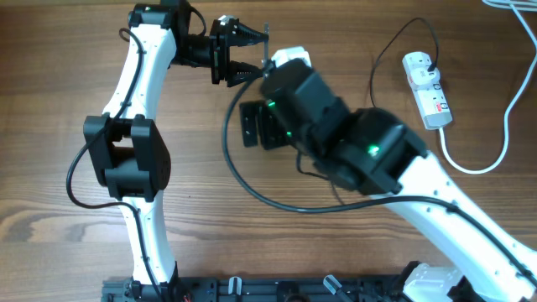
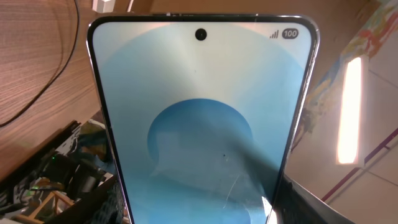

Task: Plug charger to phone and switch on socket
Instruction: 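Move the right gripper to the phone's side edge held by left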

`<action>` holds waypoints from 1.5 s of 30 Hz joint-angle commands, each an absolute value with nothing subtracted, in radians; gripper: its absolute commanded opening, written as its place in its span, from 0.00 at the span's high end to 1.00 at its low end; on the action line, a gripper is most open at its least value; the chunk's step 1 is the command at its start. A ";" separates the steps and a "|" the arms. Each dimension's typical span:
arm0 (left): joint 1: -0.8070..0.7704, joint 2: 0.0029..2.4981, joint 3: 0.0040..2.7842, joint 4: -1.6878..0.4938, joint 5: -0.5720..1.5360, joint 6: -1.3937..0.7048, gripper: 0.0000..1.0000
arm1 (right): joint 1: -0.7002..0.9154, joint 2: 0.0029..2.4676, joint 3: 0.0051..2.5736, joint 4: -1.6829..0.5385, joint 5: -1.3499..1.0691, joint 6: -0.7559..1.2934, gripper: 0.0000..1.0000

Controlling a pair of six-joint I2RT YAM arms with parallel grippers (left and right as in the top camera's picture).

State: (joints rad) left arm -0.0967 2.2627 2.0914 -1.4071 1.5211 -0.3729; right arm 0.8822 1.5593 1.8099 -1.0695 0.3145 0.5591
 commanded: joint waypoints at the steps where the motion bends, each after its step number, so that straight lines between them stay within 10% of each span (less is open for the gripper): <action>1: -0.091 2.225 2.092 -1.407 1.577 -0.376 0.36 | 0.896 1.636 1.829 -1.062 0.609 0.675 0.00; 18: -0.091 2.225 2.092 -1.408 1.577 -0.376 0.36 | 0.884 1.792 1.808 -0.884 0.644 0.545 0.07; 45: -0.091 2.225 2.092 -1.408 1.577 -0.376 0.36 | 0.876 1.779 1.809 -0.823 0.629 0.621 0.55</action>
